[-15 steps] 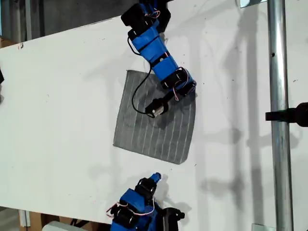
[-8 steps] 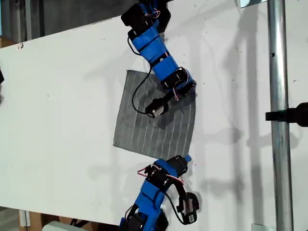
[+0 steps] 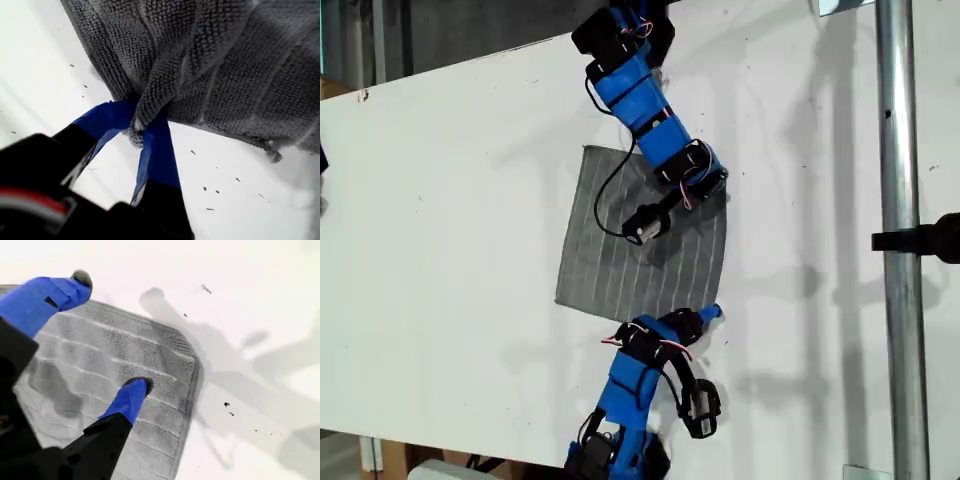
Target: Grasp corners of a towel and fold twice.
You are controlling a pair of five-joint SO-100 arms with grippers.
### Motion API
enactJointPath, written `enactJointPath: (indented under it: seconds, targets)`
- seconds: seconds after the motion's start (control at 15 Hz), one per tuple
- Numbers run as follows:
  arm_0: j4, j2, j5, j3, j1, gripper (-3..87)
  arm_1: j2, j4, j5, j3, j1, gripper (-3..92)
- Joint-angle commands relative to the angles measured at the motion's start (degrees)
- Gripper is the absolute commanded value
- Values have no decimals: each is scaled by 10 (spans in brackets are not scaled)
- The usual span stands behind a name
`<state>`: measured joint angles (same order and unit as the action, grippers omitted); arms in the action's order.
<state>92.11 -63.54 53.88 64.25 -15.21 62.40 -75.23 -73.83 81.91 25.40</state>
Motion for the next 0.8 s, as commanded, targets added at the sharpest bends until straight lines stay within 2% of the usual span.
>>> enactJointPath:
  seconds: [0.0, 0.53, 0.6, 0.73]
  targets:
    - [-44, -11, 13, 45, 26, 276, 23, -4, -4, -16, 6, -1]
    - [-166, -38, 83, 228, 31, 267, 25, -5, -10, -13, 16, -1]
    - [-197, -46, 91, 257, 27, 222, 25, -5, -13, -13, 18, -1]
    - [-213, -49, 105, 266, 28, -28, 25, -5, -13, -14, 17, -1]
